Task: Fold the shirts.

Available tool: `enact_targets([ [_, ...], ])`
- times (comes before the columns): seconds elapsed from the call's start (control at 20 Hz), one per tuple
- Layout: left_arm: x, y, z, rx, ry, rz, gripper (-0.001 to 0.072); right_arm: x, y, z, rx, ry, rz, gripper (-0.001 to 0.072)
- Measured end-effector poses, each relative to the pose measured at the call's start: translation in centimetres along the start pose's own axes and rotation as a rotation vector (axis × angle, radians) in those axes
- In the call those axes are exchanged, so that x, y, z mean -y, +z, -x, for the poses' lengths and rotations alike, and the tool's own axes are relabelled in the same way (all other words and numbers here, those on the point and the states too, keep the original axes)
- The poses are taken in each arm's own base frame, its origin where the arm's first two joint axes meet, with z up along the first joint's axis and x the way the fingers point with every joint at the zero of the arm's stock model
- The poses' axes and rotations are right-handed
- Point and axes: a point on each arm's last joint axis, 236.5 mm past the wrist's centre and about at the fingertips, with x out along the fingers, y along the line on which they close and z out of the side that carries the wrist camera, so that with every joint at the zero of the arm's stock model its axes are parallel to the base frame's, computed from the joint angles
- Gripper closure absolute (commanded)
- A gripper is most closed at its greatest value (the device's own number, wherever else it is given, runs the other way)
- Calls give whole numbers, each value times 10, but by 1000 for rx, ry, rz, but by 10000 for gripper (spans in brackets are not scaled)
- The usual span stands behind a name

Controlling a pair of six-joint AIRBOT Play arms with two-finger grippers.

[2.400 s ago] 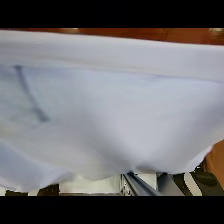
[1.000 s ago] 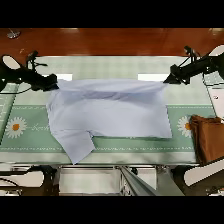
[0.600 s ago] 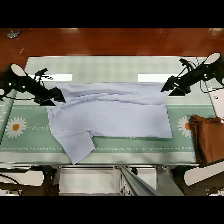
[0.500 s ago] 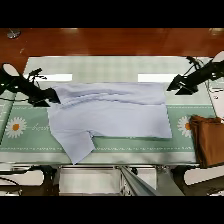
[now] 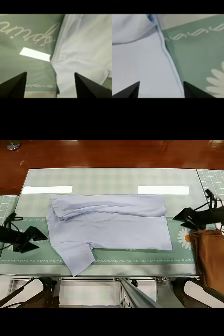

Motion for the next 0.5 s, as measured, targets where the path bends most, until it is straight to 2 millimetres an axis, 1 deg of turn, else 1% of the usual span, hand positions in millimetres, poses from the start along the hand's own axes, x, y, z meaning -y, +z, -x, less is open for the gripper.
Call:
enact_targets([
  [0.05,2,-11,-9,-17,-33,24,5,-4,-11,-6,6,33,-11,91],
  [0.1,5,-16,-16,-20,-55,38,5,-7,-19,-9,9,57,-18,91],
  [0.2,11,-28,-32,-35,-84,46,5,-10,-30,-15,17,91,-31,91],
  [0.35,32,-44,-50,-70,-137,25,5,-13,-36,-19,28,116,-45,91],
  [0.45,43,-51,-60,-81,-146,-11,16,-11,-32,-17,51,119,-64,91],
  [0.5,48,-54,-64,-88,-148,-28,228,-7,-30,-14,61,114,-80,91],
])
